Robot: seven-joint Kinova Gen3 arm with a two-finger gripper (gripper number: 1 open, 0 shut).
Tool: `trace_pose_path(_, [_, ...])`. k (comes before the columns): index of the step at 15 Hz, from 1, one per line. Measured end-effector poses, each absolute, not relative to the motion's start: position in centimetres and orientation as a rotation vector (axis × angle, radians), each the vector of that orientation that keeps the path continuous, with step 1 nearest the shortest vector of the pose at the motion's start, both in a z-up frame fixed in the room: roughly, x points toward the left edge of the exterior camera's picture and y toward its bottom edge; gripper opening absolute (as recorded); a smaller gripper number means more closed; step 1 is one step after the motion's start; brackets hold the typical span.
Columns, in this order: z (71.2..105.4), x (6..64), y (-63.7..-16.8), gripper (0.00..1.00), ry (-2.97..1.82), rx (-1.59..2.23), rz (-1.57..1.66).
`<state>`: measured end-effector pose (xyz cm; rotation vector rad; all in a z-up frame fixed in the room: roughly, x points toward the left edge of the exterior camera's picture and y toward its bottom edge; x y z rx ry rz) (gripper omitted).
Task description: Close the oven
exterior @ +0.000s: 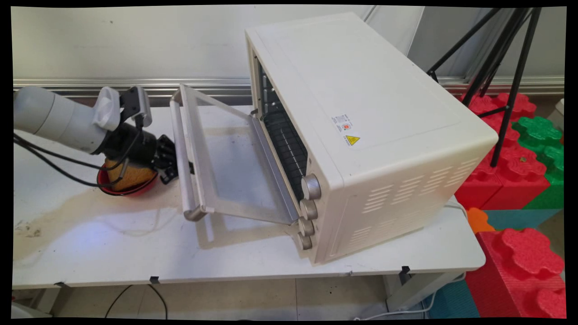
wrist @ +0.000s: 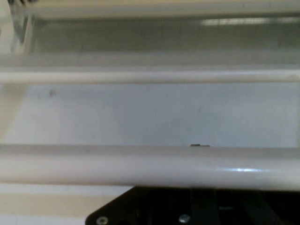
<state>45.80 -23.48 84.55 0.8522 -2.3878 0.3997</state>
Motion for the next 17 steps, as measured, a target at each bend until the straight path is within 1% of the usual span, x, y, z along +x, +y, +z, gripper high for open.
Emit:
trace_pose_path(4, [85.7, 44.5, -24.2, 0.0, -2.358, 0.84, 0.419])
trace_pose_path(5, [86.0, 44.0, -23.6, 0.0, -2.346, 0.849, 0.428])
trace_pose_path(17, [90.7, 40.1, -26.0, 0.0, -2.278, 0.809, 0.493])
